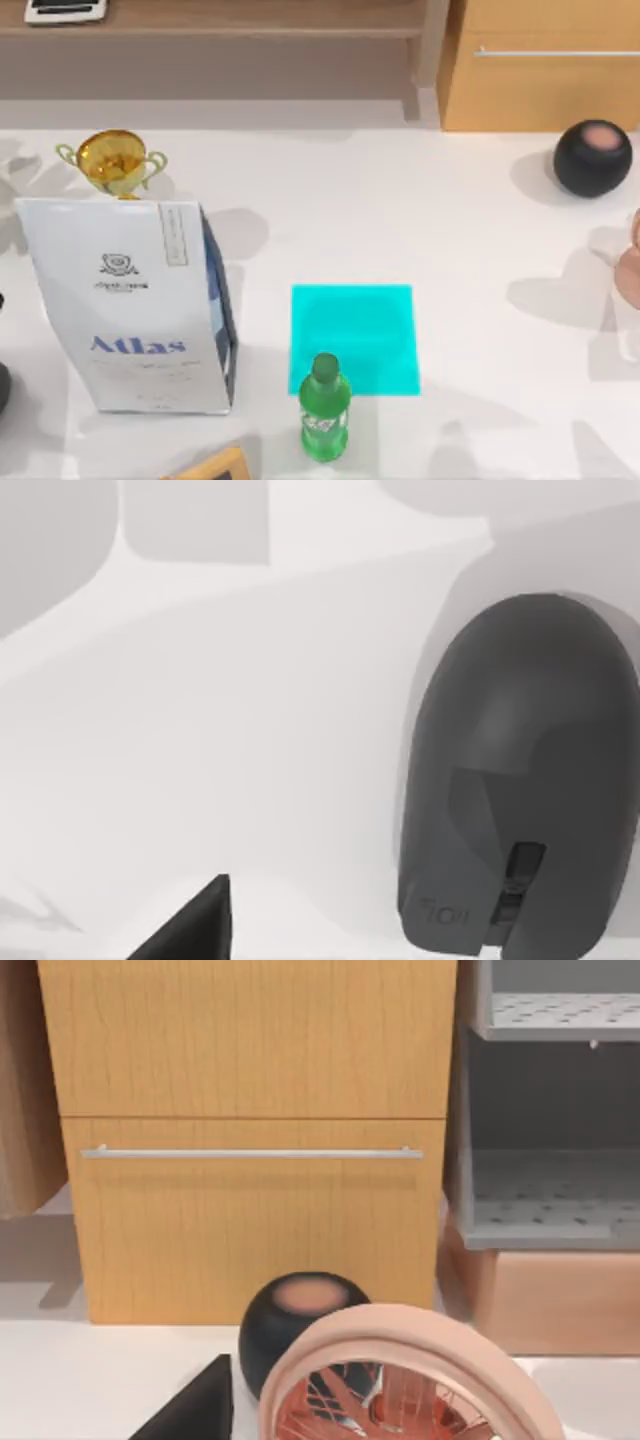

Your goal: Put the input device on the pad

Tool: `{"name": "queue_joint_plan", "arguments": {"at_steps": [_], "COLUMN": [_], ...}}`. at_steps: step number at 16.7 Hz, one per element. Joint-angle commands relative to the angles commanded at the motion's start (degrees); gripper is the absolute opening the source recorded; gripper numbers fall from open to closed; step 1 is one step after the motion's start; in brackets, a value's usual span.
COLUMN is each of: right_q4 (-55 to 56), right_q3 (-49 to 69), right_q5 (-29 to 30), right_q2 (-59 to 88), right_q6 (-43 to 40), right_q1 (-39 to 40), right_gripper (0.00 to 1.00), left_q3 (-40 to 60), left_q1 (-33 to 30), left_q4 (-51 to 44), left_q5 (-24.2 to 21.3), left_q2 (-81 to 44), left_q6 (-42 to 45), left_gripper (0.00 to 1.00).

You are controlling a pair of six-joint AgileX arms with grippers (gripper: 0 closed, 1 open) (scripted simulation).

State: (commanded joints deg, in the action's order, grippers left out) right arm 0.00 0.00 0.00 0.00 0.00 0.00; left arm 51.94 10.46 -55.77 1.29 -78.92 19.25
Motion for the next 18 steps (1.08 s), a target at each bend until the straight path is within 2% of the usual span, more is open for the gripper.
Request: {"name": "queue_joint_plan", "arguments": {"at_steps": [3,10,13,18], "right_q4": [0.0,0.0,0.0,0.0], "right_q3": [0.0,0.0,0.0,0.0], "right_q5": [0.0,0.0,0.0,0.0], "right_q2": [0.0,0.0,0.0,0.0], "right_q6": [0.0,0.0,0.0,0.0], "right_q1": [0.0,0.0,0.0,0.0], "right_gripper": [1.0,1.0,1.0,1.0], "left_q3": [1.3,0.6,-2.6,-10.3], "left_q1": [-0.6,-0.5,-0.4,-0.3], "left_q4": [-4.3,-3.5,2.2,17.7], "left_q5": [-1.3,-1.3,-1.4,-1.4], "left_q2": [-4.1,-4.7,-7.4,-14.3], "left_q6": [1.7,1.8,2.1,2.2], "left_gripper": [1.0,1.0,1.0,1.0]}}
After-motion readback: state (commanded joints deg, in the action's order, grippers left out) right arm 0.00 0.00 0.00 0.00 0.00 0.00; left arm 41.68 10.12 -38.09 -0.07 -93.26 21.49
